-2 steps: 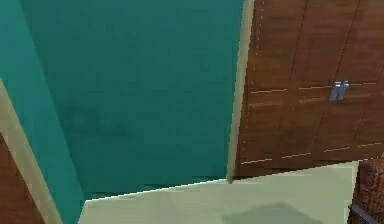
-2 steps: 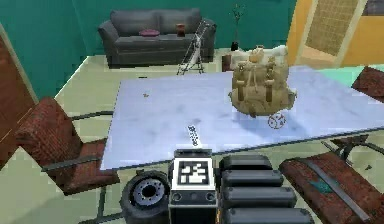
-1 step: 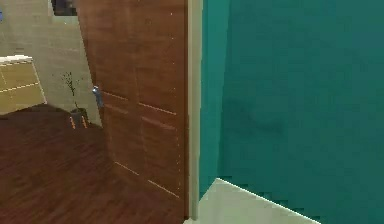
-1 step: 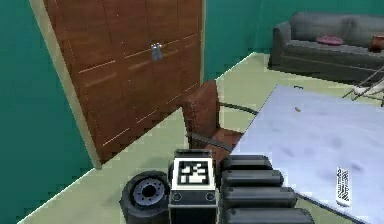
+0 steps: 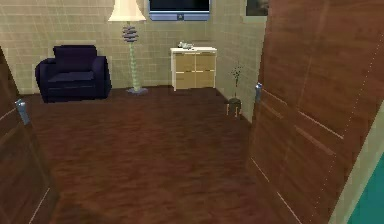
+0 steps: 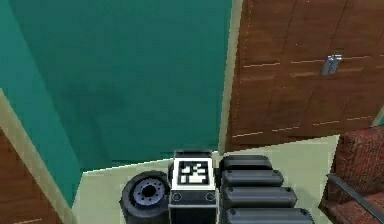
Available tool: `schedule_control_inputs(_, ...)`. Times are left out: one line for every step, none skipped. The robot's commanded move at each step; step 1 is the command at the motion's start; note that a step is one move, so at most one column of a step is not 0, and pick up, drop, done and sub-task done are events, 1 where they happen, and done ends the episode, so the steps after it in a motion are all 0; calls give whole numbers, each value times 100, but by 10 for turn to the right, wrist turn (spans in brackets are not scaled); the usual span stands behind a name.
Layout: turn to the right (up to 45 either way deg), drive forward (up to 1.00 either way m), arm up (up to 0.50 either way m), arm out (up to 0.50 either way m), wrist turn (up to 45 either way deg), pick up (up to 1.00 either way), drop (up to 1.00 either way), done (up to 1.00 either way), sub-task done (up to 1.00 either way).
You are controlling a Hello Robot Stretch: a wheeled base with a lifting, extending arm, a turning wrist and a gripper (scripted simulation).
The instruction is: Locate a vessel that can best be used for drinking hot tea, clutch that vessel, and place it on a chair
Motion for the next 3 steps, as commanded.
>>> schedule_control_inputs(-120,0,0,0,0,0,0,0,0)
schedule_control_inputs(0,25,0,0,0,0,0,0,0)
schedule_control_inputs(-450,0,0,0,0,0,0,0,0)
